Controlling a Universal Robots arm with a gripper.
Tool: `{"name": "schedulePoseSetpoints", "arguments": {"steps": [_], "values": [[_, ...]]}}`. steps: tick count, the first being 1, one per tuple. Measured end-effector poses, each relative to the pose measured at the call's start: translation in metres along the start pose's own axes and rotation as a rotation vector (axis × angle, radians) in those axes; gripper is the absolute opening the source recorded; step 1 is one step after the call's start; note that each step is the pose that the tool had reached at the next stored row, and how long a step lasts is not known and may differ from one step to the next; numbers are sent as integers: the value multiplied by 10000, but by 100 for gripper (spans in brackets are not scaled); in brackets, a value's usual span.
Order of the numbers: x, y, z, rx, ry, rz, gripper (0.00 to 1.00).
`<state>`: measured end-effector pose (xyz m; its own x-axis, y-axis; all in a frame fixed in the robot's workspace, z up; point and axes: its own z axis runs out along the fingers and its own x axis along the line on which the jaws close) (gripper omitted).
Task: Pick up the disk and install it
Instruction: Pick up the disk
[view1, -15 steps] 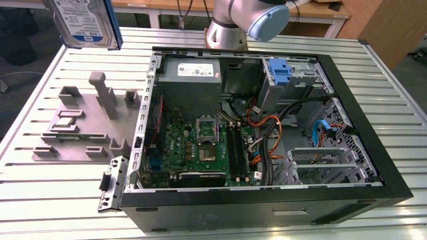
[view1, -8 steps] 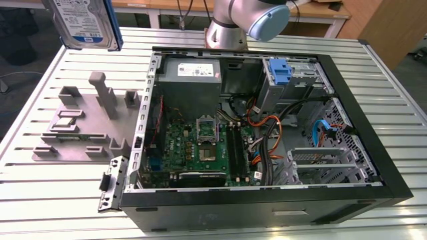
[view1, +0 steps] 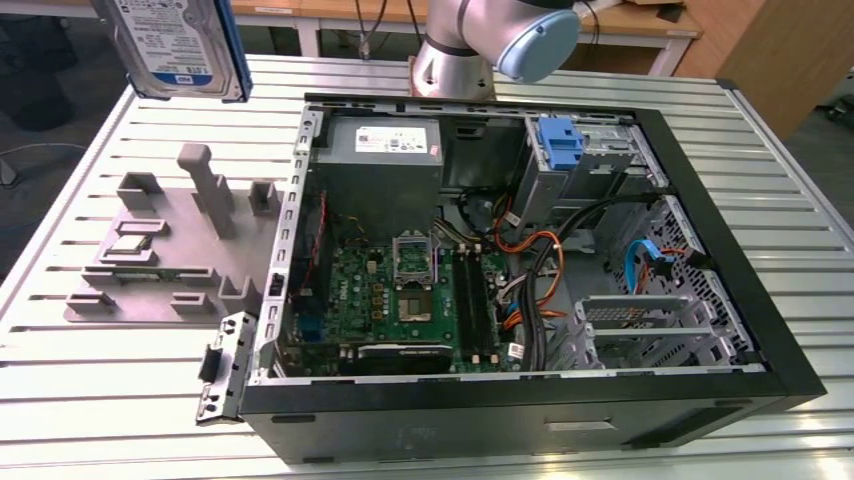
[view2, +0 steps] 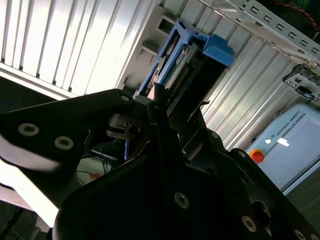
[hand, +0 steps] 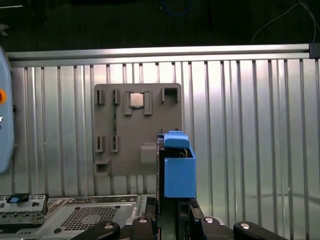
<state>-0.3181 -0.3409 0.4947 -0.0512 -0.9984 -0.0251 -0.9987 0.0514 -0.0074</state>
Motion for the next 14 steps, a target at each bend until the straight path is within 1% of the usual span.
{"name": "schedulePoseSetpoints", "arguments": {"steps": [14], "values": [[-13, -247, 2, 1, 0, 1, 35]]}}
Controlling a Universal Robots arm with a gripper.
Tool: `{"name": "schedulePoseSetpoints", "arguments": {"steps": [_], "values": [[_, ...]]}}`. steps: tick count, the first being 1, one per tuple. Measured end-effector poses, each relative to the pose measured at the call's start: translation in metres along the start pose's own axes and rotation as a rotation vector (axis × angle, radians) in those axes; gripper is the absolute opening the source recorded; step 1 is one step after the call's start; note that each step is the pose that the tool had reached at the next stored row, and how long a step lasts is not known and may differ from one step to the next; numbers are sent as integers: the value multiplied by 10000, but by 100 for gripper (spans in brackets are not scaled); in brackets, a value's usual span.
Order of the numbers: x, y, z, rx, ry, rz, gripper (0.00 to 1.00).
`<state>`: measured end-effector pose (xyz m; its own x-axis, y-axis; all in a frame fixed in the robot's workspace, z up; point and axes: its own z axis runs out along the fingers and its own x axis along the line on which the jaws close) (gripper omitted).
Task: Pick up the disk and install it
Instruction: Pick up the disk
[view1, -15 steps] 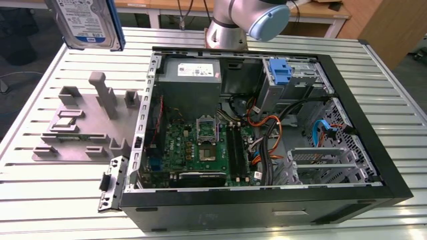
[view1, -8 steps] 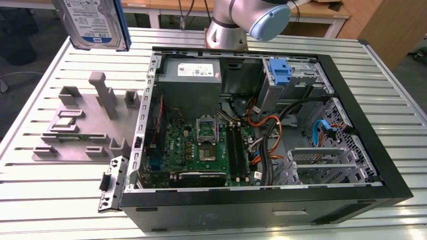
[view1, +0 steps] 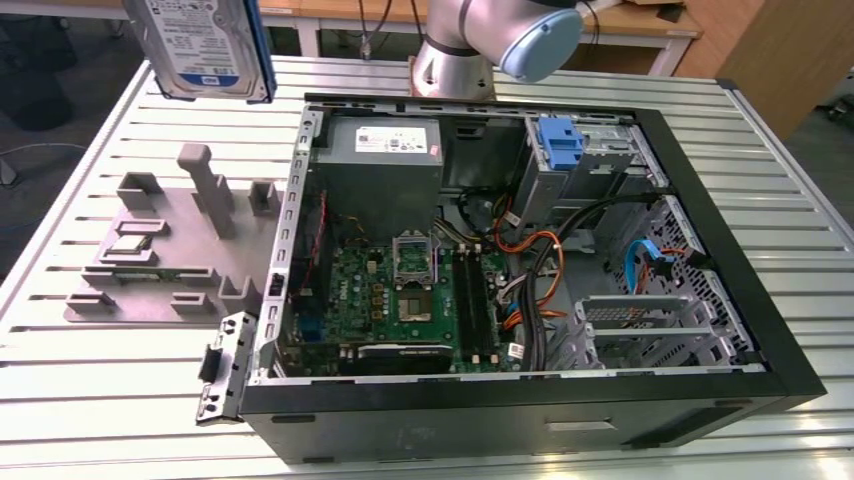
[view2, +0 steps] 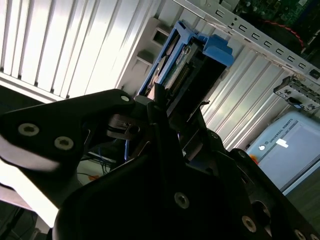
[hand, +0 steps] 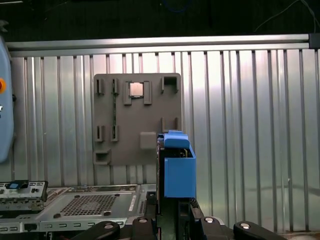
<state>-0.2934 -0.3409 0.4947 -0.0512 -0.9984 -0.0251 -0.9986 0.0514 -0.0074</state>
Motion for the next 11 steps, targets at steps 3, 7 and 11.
{"name": "schedulePoseSetpoints", "arguments": {"steps": [3, 7, 11], "values": [[-3, -64, 1, 0, 0, -1, 35], [-8, -164, 2, 0, 0, -1, 35], [-16, -310, 3, 1, -1, 0, 35]]}}
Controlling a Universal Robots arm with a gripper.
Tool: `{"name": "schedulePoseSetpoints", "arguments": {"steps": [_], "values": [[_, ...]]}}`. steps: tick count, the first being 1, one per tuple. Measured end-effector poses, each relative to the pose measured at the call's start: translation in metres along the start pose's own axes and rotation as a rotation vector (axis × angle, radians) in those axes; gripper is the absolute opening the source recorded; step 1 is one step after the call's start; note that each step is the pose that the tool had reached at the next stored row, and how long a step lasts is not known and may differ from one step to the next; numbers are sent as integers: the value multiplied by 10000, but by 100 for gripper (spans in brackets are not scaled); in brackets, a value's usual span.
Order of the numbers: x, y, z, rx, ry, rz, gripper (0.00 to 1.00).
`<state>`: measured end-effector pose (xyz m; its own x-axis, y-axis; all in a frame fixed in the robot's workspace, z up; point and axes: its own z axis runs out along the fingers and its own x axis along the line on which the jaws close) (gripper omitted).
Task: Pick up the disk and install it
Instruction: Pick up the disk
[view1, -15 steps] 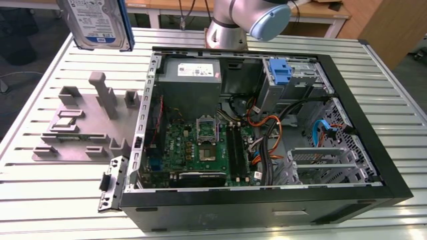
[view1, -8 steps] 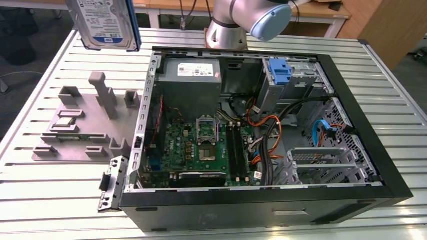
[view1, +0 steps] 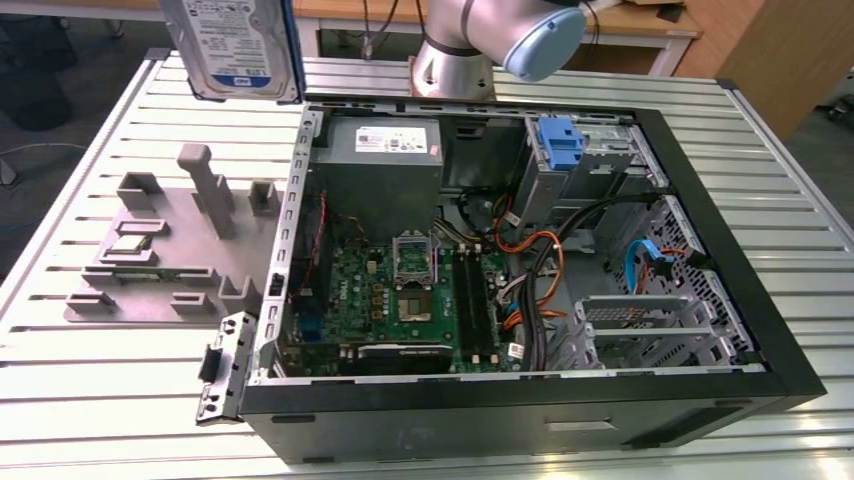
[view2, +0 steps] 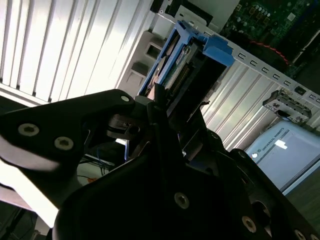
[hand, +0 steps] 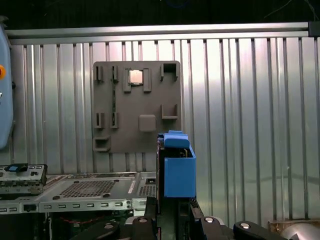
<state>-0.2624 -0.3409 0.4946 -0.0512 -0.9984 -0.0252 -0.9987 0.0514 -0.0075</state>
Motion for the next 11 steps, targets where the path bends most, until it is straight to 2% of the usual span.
{"name": "schedulePoseSetpoints", "arguments": {"steps": [11], "values": [[-23, -441, 4, -3, 1, 0, 35]]}}
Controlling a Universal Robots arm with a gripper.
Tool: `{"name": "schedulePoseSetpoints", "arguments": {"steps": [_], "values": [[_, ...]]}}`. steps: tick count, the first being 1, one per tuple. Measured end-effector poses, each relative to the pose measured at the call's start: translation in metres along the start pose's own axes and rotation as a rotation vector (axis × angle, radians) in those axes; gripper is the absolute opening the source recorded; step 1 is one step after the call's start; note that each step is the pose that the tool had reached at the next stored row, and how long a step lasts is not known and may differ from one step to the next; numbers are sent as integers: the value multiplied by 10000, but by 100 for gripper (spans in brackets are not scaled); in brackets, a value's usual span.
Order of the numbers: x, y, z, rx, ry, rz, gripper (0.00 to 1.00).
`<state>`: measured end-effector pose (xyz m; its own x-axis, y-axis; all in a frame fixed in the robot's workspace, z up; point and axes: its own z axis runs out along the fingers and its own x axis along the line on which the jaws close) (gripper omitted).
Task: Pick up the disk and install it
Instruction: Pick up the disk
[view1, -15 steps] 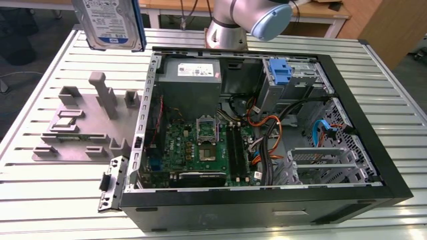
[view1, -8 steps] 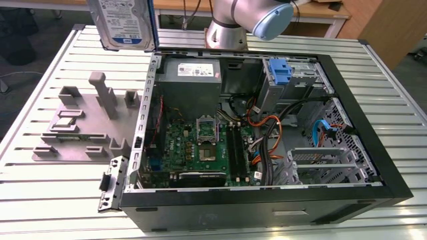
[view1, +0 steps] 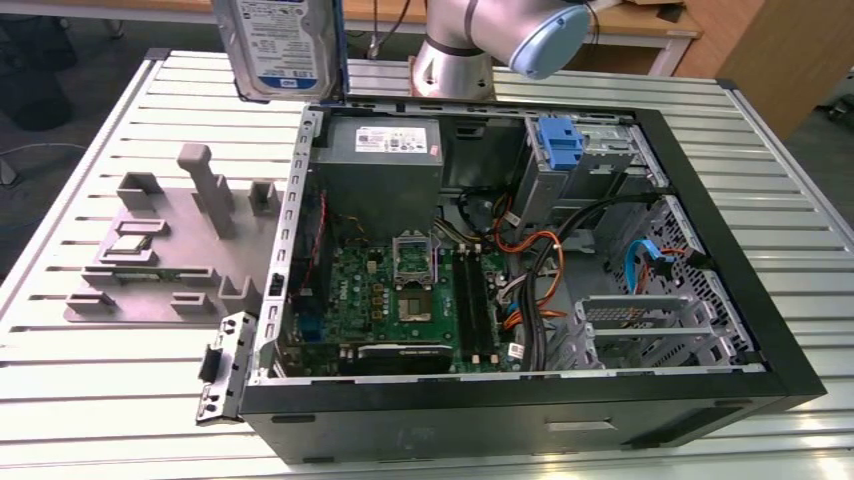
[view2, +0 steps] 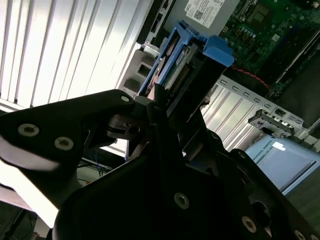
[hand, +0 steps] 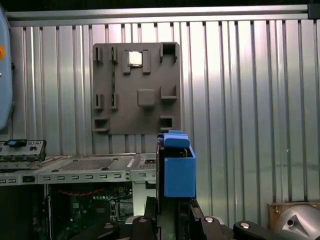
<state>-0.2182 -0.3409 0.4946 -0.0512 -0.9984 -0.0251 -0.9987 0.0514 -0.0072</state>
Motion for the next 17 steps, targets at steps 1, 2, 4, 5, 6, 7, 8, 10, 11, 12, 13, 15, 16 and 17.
{"name": "schedulePoseSetpoints", "arguments": {"steps": [1, 2, 4, 5, 6, 7, 8, 10, 11, 12, 13, 15, 16, 17], "values": [[-2, -43, 1, 0, 0, 0, 35], [-4, -86, 2, 1, -1, 1, 35], [-9, -173, 3, 1, -1, 0, 35], [-11, -217, 3, 0, -1, 0, 35], [-13, -260, 4, 0, -1, 1, 35], [-16, -309, 4, 0, -1, 1, 35], [-18, -354, 4, -1, 0, 0, 35], [-23, -444, 5, -1, 0, 0, 35], [-25, -489, 7, 0, -1, 1, 35], [-27, -533, 7, 0, -1, 0, 35], [-29, -576, 7, 0, -1, 1, 35], [-34, -662, 8, 0, -1, 0, 35], [-36, -701, 9, -1, -1, 0, 35], [-38, -739, 9, -1, 0, 0, 35]]}}
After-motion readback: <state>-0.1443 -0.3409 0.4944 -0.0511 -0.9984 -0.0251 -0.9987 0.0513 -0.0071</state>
